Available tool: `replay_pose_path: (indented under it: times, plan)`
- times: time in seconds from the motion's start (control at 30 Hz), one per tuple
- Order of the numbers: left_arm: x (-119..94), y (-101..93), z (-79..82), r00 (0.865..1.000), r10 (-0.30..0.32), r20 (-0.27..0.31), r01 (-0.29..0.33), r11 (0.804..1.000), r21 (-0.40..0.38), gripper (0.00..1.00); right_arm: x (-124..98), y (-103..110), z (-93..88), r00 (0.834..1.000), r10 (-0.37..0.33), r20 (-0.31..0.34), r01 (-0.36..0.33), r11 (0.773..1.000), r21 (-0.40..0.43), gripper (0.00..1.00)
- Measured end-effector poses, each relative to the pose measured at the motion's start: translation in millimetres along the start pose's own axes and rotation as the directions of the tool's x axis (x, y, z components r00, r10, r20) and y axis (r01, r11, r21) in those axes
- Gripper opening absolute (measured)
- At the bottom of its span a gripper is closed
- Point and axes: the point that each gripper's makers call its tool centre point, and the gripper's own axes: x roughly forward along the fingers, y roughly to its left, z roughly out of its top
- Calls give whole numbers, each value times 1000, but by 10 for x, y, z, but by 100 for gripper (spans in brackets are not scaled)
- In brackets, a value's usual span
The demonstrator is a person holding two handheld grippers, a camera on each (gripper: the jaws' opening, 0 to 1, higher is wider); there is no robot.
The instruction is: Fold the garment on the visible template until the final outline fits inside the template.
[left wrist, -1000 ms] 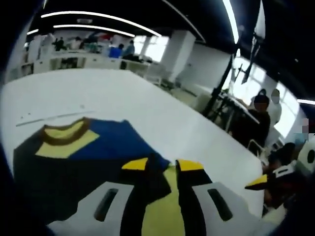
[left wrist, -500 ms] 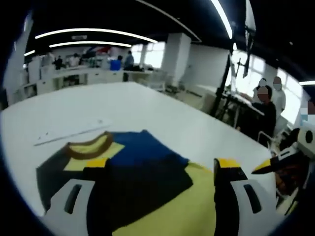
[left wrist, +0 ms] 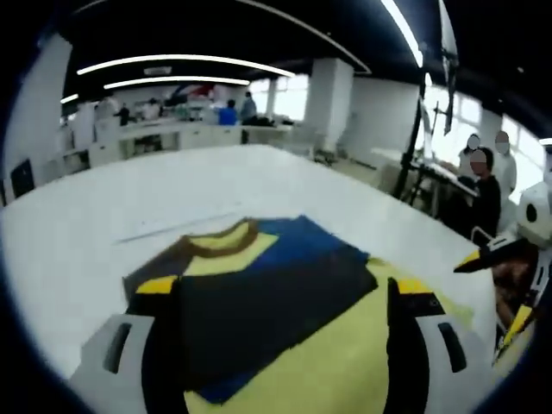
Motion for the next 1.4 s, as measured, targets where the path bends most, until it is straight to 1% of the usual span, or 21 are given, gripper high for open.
replay_pose_path:
  times: [0.17,0.27,0.33,0.37,0.43,0.5,0.6,0.77,0.93,0.97,1.0,1.07,1.13,1.23,1.4]
  plan:
    - [-163,260,-57,999,52,-1,-52,999,-2,87,19,-11,-3,1000,-2,-3,2,1000,2,99]
    - [-252,364,-103,998,67,-1,-67,998,9,83,22,-21,2,1000,-5,-3,5,1000,-4,99]
    - [-303,419,-150,997,74,-7,-74,997,21,79,24,-22,13,1000,-4,0,4,1000,-8,99]
    - [-341,471,-191,996,84,-13,-83,996,45,78,25,-25,20,1000,-5,2,5,1000,-9,100]
    - [-388,535,-258,995,92,-27,-90,994,63,75,28,-29,27,1000,-5,3,5,1000,-9,99]
    - [-439,588,-310,995,93,-36,-90,994,68,70,33,-30,26,1000,-5,1,5,1000,-9,99]
    - [-519,714,-383,992,120,-49,-116,990,75,62,38,-25,28,1000,-3,1,3,1000,-8,99]
    - [-639,941,-524,984,166,-66,-163,985,50,48,49,-28,14,1000,-3,-6,3,1000,-5,99]
    - [-684,1057,-629,979,185,-89,-180,982,60,39,51,-51,8,1000,-8,-8,8,1000,2,99]
    - [-685,1069,-650,978,185,-97,-179,981,69,35,53,-58,6,1000,-9,-9,9,1000,4,99]
    - [-687,1096,-695,975,192,-116,-182,979,86,31,55,-62,7,1000,-9,-9,9,1000,6,99]
    - [-677,1118,-723,974,193,-120,-182,978,97,25,60,-66,9,1000,-11,-9,12,1000,8,99]
    - [-664,1122,-731,975,190,-118,-178,979,102,24,64,-65,11,1000,-11,-9,11,1000,10,99]
    - [-639,1119,-788,972,189,-139,-172,977,124,22,70,-75,3,1000,-14,-13,14,1000,14,99]
    - [-595,1111,-873,972,176,-153,-156,979,132,18,54,-107,-6,1000,-23,-15,23,999,22,99]
